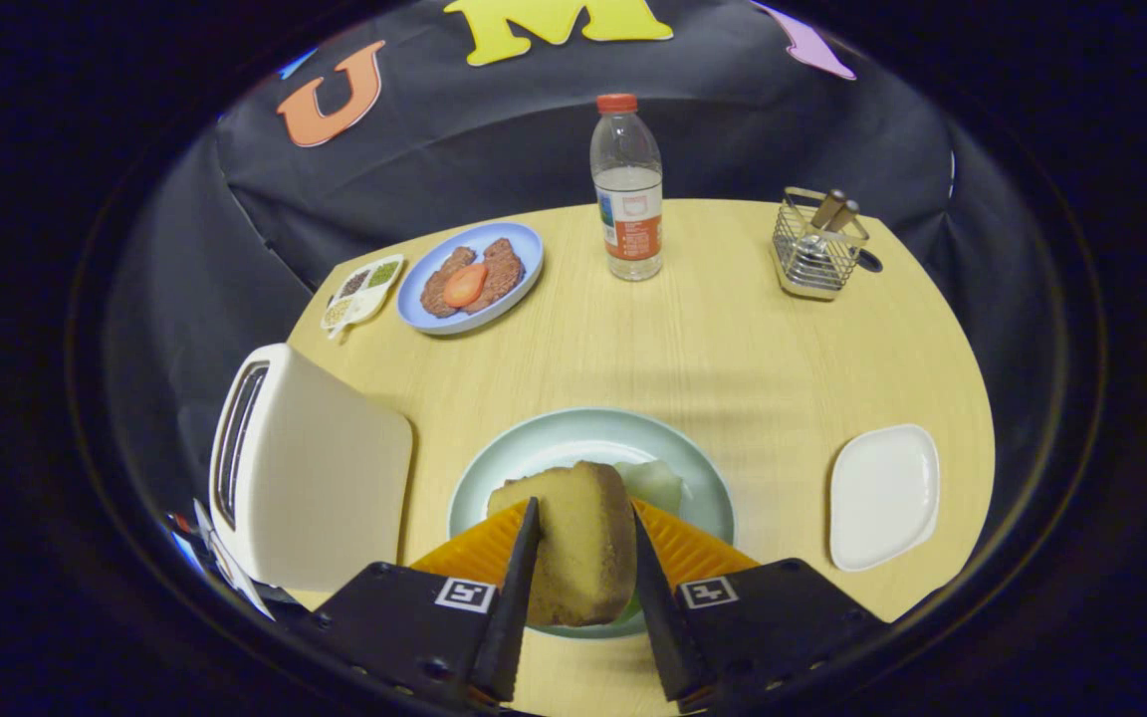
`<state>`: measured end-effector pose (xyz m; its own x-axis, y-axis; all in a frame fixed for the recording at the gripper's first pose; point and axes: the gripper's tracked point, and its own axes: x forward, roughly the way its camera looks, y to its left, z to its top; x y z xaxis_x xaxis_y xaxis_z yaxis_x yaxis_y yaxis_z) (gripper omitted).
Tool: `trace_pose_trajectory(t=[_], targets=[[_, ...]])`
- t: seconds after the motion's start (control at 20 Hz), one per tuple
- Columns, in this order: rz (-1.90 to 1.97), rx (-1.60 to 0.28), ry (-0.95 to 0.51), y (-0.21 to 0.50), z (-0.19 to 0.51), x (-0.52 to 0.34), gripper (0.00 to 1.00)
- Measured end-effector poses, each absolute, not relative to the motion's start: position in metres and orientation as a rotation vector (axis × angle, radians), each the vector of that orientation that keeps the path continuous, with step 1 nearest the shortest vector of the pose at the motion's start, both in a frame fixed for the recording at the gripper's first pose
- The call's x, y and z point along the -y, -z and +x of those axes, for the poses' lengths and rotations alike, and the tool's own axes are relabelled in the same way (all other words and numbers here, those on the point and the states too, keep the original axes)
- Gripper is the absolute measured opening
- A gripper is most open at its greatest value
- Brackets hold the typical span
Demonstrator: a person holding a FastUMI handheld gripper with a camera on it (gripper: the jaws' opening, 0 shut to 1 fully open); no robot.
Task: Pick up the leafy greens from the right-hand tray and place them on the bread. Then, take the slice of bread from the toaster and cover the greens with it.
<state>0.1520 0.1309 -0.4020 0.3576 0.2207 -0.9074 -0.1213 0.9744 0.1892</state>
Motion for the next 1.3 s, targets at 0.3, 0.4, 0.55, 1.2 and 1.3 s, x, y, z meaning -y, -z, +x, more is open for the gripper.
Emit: trace_pose_trajectory(t=[0.3,0.4,0.55,1.2,1.3], targets=[[0.076,-1.193,-0.218,0.408,0.152,-0.113,0.66],[0.066,-1.185,-0.224,0.404,0.151,-0.108,0.70],[0.069,-1.168,-0.247,0.394,0.147,-0.106,0.72],[-0.019,-0.833,-0.255,0.257,0.127,-0.100,0.93],[-0.022,-0.751,-0.241,0.228,0.118,-0.103,0.96]])
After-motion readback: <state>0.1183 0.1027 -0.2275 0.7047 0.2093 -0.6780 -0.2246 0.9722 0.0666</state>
